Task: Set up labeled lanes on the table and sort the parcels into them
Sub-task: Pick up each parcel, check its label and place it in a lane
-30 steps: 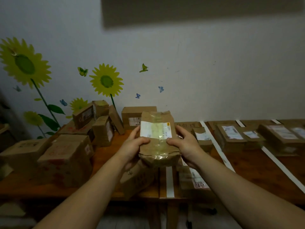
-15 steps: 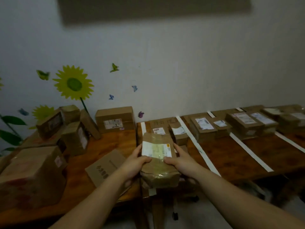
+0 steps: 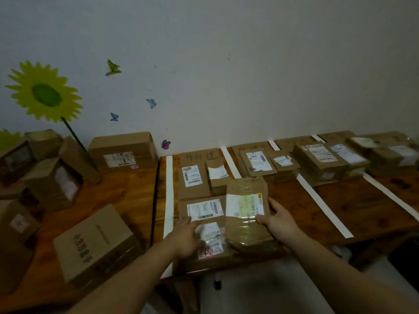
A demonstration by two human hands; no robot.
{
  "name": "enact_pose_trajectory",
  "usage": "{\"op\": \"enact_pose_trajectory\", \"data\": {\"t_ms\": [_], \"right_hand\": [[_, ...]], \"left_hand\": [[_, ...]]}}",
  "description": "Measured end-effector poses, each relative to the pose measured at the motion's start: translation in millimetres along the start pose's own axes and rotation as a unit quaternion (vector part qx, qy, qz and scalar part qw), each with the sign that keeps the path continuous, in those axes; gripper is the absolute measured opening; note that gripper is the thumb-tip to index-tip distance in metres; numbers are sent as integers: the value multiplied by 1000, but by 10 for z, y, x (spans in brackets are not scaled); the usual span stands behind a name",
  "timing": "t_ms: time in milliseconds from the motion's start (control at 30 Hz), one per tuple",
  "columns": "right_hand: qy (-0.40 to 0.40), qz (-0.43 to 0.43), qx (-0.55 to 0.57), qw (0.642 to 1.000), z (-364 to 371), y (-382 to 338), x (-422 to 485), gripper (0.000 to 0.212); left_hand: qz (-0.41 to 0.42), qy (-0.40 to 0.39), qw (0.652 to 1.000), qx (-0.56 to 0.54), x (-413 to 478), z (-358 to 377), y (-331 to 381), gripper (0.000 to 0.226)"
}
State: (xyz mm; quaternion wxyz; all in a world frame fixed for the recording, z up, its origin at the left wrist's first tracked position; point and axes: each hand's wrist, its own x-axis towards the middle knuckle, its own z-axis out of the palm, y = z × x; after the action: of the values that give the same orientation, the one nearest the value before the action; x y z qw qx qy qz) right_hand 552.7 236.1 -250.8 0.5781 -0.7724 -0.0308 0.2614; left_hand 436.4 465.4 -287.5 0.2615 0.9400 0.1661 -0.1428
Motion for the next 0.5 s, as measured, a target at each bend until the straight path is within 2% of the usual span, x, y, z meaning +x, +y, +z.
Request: {"op": "enact_pose_trajectory", "data": {"t_ms": [100, 367, 433, 500], "right_hand": [[-26, 13, 0, 1000, -159, 113, 293, 71], [-76, 30, -26, 996, -192, 313, 733, 68], [-99, 33, -31, 994, -139, 285, 757, 70], [-133, 36, -28, 990, -84, 224, 788, 70]], "left_hand": [[-35, -22, 995, 94, 204, 214, 88, 86], [-77, -60, 985, 140, 364, 494, 15, 84], [-71, -45, 992, 98, 353, 446, 48, 77], [-86, 13, 994, -66, 376, 370, 120, 57]]}}
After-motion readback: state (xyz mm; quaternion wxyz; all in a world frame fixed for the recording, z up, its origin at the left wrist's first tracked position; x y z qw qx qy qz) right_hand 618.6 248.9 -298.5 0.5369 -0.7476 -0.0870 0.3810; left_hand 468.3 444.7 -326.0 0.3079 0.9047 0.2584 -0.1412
